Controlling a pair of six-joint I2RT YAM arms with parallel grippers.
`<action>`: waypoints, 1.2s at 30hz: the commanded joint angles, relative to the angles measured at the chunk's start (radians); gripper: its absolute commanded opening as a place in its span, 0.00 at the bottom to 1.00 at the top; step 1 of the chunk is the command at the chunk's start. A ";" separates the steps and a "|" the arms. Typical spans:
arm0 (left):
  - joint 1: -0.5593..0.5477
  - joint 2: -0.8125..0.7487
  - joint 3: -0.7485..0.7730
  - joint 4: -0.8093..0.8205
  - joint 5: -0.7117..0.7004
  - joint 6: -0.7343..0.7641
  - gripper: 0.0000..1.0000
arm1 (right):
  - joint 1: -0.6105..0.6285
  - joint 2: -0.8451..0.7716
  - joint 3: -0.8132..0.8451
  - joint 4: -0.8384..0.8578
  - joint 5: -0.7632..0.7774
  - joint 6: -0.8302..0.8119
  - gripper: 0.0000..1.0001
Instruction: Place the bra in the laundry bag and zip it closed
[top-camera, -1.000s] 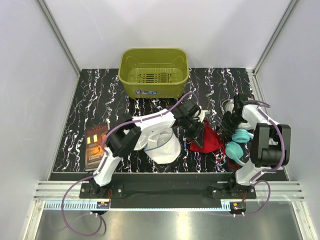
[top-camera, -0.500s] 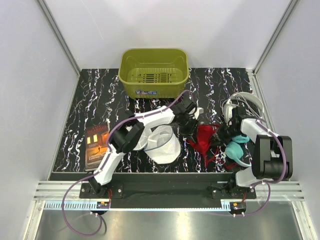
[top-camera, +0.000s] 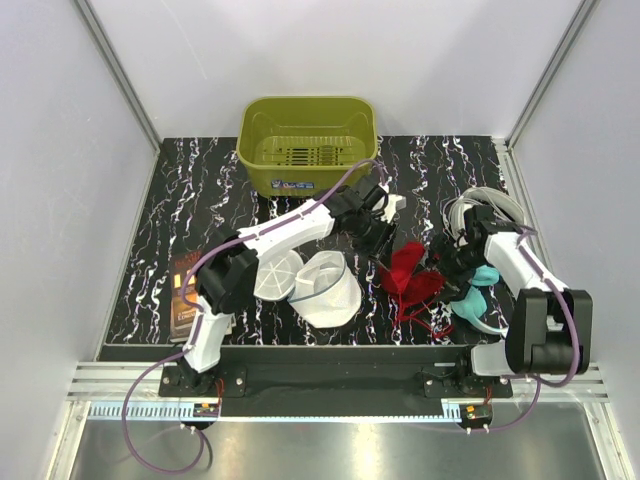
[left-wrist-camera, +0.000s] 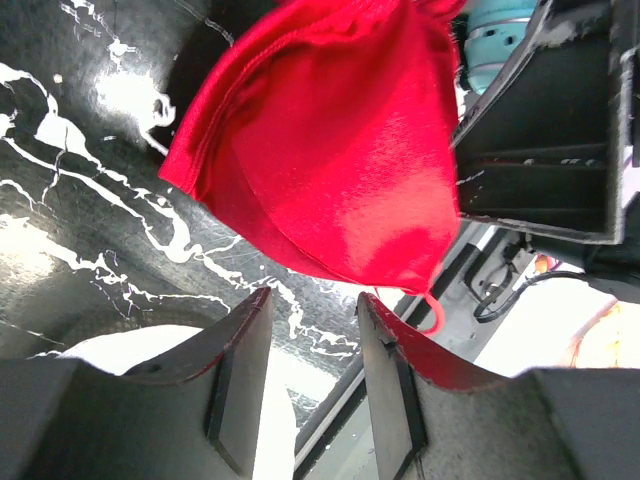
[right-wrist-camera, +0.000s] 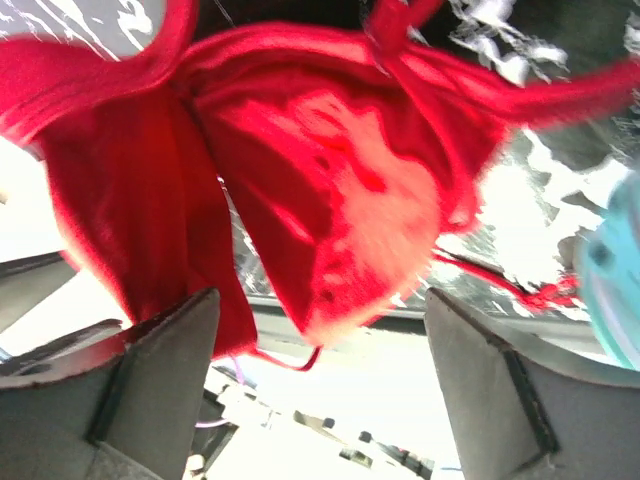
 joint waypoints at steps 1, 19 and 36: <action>-0.003 -0.046 0.065 -0.029 -0.005 0.026 0.43 | 0.000 -0.081 0.043 -0.127 0.091 -0.050 0.94; -0.029 0.156 0.241 0.046 0.096 -0.052 0.43 | -0.046 -0.007 0.238 -0.160 0.188 -0.084 1.00; -0.084 0.092 -0.049 0.299 0.104 -0.147 0.40 | -0.044 -0.021 -0.006 -0.019 0.102 0.033 0.98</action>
